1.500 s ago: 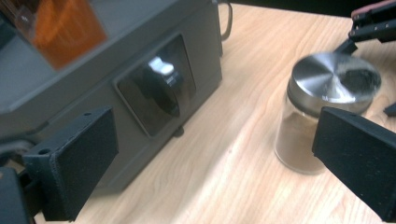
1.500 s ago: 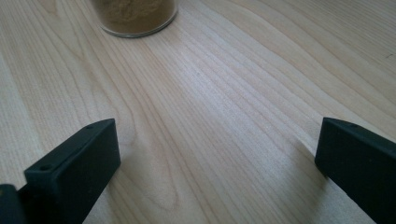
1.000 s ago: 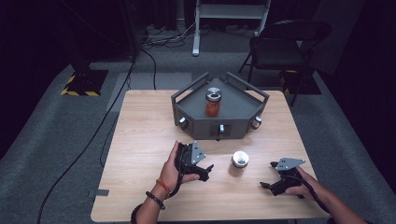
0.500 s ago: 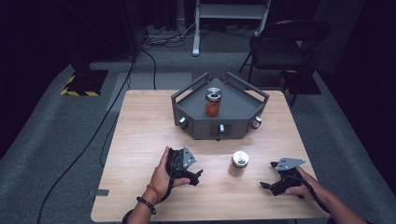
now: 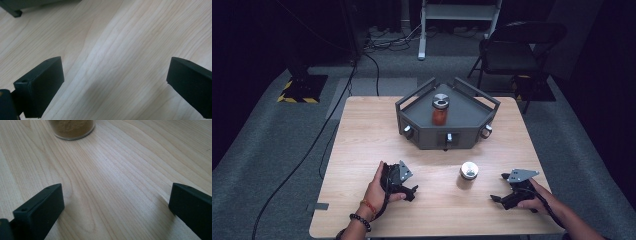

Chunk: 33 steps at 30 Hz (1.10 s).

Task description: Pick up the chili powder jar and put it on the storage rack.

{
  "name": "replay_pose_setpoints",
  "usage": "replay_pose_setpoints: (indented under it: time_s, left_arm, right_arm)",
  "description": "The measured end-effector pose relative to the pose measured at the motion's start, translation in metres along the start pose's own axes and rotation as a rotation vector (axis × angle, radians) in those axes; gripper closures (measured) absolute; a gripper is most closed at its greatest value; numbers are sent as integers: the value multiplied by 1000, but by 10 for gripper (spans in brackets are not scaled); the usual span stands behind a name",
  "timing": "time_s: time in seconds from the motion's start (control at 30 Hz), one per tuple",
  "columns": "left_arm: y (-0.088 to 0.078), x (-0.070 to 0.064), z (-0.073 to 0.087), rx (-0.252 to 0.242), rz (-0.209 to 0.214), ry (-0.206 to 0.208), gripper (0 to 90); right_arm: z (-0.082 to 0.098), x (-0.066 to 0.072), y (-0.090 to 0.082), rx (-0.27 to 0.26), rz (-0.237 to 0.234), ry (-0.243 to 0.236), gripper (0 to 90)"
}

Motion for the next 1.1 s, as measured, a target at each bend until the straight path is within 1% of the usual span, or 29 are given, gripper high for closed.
replay_pose_setpoints:
  time_s: [0.17,0.23,0.3,0.4,0.53,0.73,1.1]
  left_arm:
    - [2,4,9,16,-3,-28,10]
    - [2,5,12,20,1,-31,10]
    - [2,8,16,12,11,-54,10]
    - [1,11,20,5,17,-70,7]
    - [2,17,28,-11,44,-117,6]
    - [2,21,35,-28,72,-159,5]
    - [2,21,36,-27,72,-171,5]
  right_arm:
    - [0,0,0,0,0,0,0]
    - [0,0,0,0,0,0,0]
    - [0,0,0,0,0,0,0]
    - [0,0,0,0,0,0,0]
    - [0,0,0,0,0,0,0]
    - [0,0,0,1,0,0,0]
    - [-1,0,0,7,3,3,0]
Point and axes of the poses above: each handheld gripper's, and its own axes: y roughly forward along the jaws, z roughly out of its underside, x roughly to its left, the point moved 8 cm from there along y, roughly forward along the jaws, and after that the axes turned 2 degrees about -z, right-handed, at the moved point
